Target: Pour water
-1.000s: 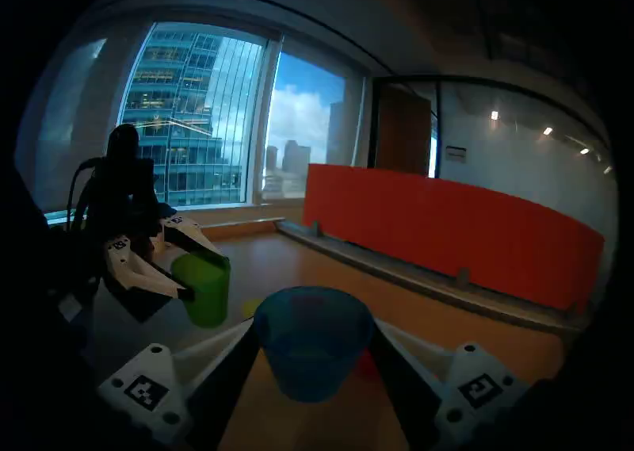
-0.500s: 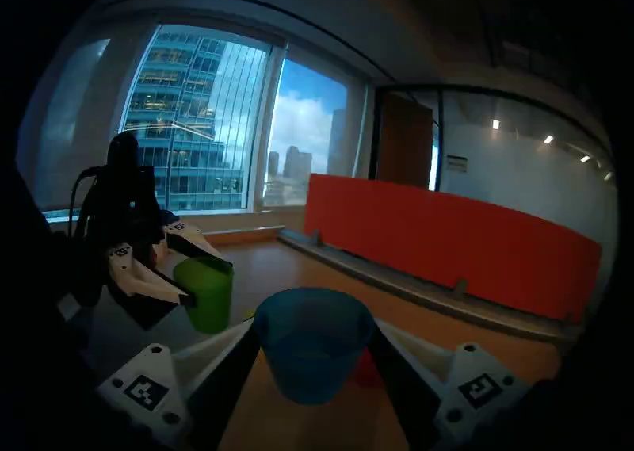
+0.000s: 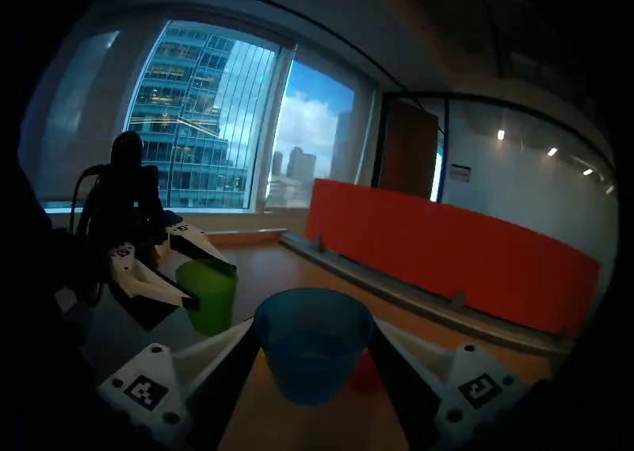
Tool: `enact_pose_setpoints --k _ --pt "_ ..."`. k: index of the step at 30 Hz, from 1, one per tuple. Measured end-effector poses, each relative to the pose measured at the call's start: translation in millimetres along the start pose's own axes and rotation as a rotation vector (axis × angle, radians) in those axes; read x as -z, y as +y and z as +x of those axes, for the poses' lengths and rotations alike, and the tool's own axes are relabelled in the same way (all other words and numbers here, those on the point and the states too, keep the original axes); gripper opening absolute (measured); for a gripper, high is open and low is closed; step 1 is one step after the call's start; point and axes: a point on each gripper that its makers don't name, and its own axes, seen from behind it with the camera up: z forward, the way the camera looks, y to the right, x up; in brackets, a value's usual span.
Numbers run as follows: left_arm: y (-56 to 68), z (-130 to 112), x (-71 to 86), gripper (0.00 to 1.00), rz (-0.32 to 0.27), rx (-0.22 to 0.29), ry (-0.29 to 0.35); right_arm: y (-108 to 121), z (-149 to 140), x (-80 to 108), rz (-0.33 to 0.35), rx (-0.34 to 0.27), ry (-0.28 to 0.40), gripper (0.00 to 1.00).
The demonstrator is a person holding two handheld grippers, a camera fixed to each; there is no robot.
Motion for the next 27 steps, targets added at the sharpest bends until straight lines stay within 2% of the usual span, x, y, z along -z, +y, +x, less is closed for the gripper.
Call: enact_pose_setpoints --k 9,27 --pt "0.9 4 1.1 0.91 0.001 0.015 0.016 1 12 1.4 0.0 0.04 0.009 0.91" --pt "9.0 14 3.7 0.91 -0.004 -0.002 0.034 5 42 1.3 -0.009 0.16 0.031 0.91"
